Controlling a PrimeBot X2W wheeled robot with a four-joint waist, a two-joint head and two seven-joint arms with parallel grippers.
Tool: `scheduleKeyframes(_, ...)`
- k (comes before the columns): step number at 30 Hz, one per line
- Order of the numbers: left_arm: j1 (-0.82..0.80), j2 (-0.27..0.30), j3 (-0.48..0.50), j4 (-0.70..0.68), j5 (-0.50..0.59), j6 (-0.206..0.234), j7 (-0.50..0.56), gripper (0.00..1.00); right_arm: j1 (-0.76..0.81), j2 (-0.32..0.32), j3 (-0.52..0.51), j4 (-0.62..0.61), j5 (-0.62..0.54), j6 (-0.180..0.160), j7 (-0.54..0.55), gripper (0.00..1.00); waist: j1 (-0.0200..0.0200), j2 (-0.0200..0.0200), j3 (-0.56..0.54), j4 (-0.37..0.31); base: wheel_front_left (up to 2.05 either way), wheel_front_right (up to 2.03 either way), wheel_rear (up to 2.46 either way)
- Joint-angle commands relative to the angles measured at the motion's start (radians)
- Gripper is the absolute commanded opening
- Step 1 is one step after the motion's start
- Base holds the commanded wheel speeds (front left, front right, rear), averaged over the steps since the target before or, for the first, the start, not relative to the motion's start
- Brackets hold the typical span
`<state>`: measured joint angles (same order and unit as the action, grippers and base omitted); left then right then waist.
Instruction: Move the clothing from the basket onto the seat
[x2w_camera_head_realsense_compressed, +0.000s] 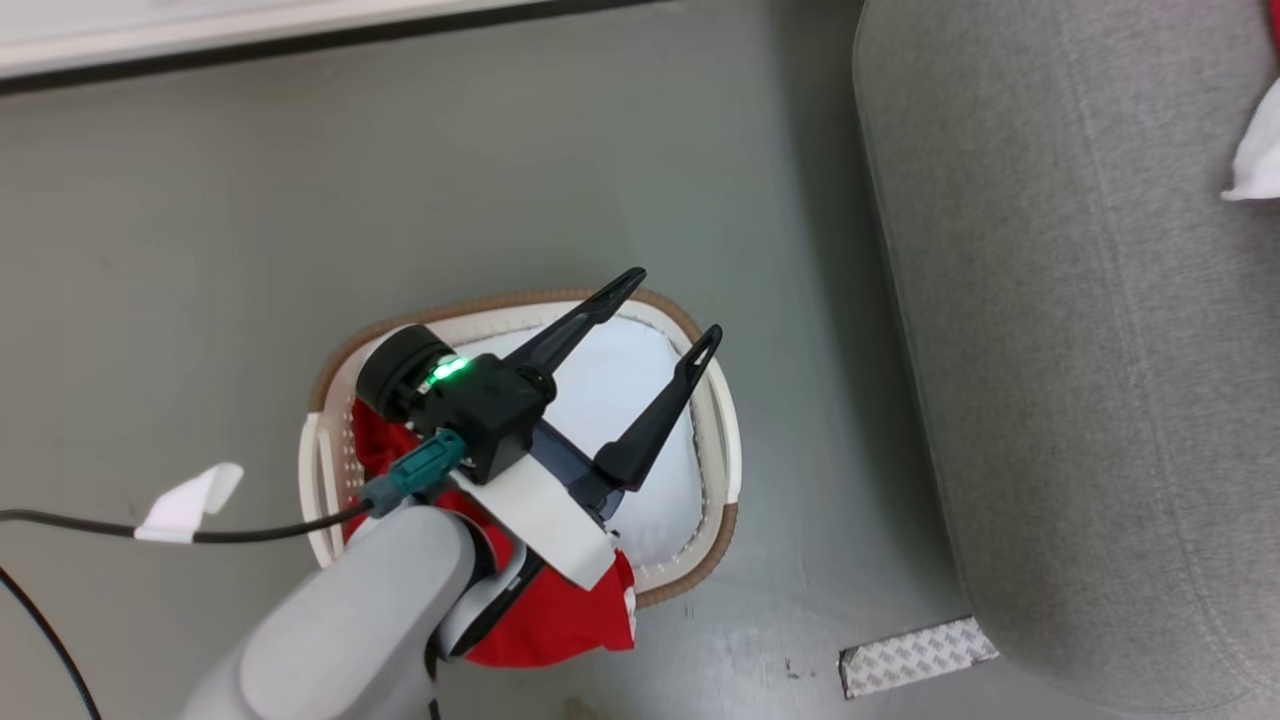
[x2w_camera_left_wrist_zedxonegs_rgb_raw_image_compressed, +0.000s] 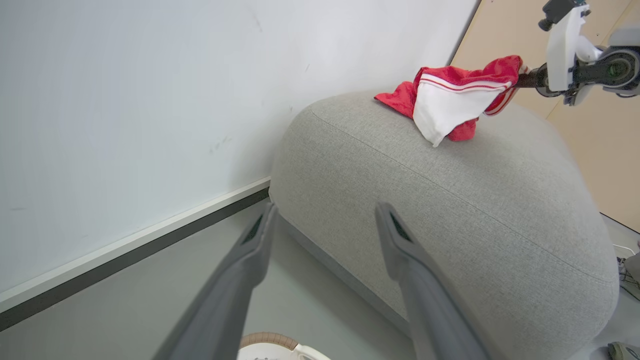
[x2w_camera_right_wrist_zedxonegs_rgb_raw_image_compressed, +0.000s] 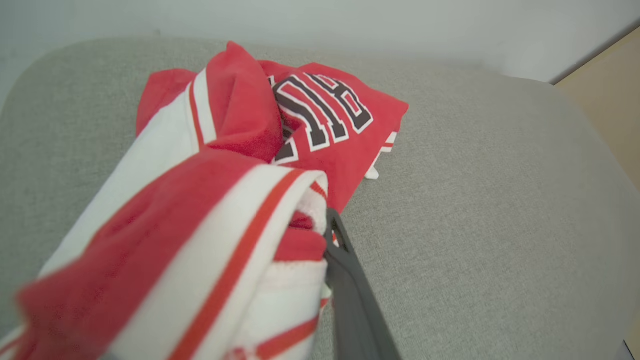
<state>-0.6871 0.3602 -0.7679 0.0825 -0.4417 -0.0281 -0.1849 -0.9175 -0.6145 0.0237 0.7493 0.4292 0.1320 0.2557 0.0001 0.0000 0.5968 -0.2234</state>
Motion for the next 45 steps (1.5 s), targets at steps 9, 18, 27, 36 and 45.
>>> scheduleKeyframes(9, 0.070, -0.024, 0.021, 0.063, -0.055, 0.022, -0.044, 1.00, 0.074, -0.058, 0.205, -0.082, 0.014, -0.002, 0.180, 1.00, -0.0001, 0.0000, -0.183, -0.014, 0.00, 0.00, 0.00)
scheduleKeyframes(18, 0.172, -0.021, 0.084, 0.102, -0.106, 0.061, -0.073, 1.00, 0.256, -0.126, 0.205, -0.433, 0.129, -0.002, 0.237, 1.00, -0.0001, 0.0000, -0.382, 0.020, 0.00, 0.00, 0.00)
scheduleKeyframes(27, 0.283, 0.001, 0.243, 0.083, -0.137, 0.131, -0.079, 1.00, 0.458, -0.022, 0.051, -0.721, 0.089, -0.002, 0.089, 1.00, -0.0001, 0.0000, -0.502, 0.087, 0.00, 0.00, 0.00)
scheduleKeyframes(36, 0.476, -0.040, 0.471, 0.045, -0.100, 0.178, -0.079, 1.00, 0.697, 0.275, -0.085, -0.781, -0.060, -0.002, -0.196, 1.00, -0.0001, 0.0000, -0.590, 0.141, 0.00, 0.00, 0.00)
scheduleKeyframes(45, 0.628, -0.128, 0.659, 0.024, 0.058, 0.146, -0.080, 1.00, 0.868, 0.408, 0.063, -0.608, -0.042, -0.002, -0.459, 1.00, -0.0001, 0.0000, -0.593, 0.163, 0.00, 0.00, 0.00)
